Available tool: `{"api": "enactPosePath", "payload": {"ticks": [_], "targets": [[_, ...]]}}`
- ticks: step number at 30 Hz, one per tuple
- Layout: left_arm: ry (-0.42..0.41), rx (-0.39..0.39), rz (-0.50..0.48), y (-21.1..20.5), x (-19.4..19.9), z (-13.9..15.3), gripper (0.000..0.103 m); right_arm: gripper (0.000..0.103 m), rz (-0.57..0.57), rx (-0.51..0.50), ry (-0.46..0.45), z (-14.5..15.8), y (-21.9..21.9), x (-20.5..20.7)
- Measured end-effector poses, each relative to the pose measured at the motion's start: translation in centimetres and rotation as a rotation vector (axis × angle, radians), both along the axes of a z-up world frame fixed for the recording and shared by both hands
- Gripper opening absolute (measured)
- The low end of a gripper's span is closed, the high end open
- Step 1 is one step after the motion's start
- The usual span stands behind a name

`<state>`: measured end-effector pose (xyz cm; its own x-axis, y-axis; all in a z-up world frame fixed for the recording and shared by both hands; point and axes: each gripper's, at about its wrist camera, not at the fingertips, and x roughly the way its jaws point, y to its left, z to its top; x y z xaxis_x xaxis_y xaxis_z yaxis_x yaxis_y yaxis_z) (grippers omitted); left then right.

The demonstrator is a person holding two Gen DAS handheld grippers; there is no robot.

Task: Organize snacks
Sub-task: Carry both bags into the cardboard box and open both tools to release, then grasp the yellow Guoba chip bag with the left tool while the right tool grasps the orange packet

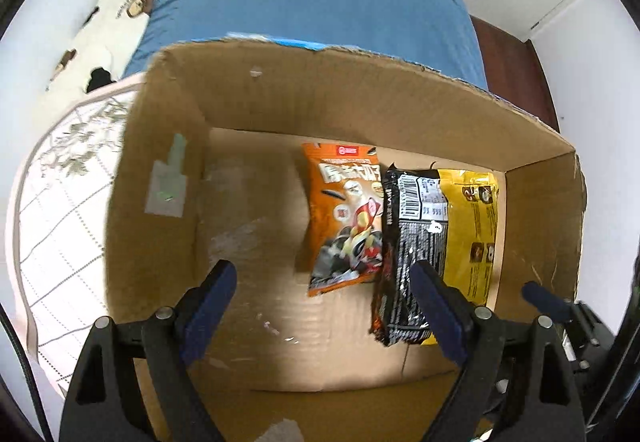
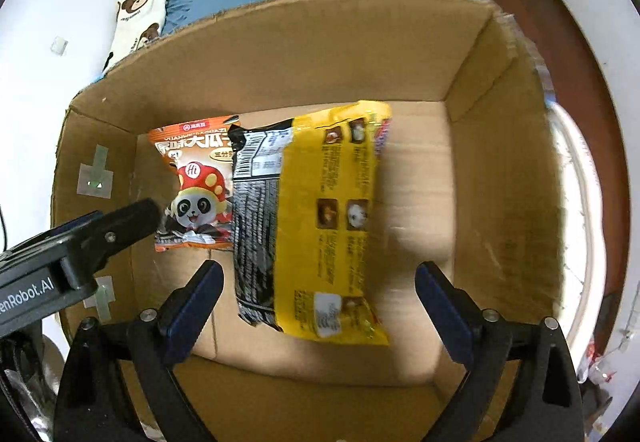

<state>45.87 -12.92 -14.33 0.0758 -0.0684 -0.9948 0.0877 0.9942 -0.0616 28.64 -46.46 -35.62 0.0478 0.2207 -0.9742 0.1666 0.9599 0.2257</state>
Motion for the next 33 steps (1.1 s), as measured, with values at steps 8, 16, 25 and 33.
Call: {"api": "enactPosePath", "payload": {"ticks": [8, 16, 25, 33], "targets": [[-0.142, 0.032, -0.009, 1.7, -4.0, 4.3, 0.089, 0.099, -0.008, -0.077, -0.104, 6.4, 1.6, -3.3], [-0.257, 0.027, -0.031, 3.2, -8.9, 9.2, 0.089, 0.099, 0.001, -0.108, -0.214, 16.2, 5.8, -8.5], [-0.308, -0.020, -0.045, 4.3, -14.5, 12.5, 0.089, 0.099, -0.031, -0.069, -0.295, 22.0, 6.9, -14.0], [-0.281, 0.039, -0.052, 7.8, -21.7, 10.3, 0.089, 0.099, -0.055, 0.021, -0.192, 18.9, 8.3, -20.3]]}}
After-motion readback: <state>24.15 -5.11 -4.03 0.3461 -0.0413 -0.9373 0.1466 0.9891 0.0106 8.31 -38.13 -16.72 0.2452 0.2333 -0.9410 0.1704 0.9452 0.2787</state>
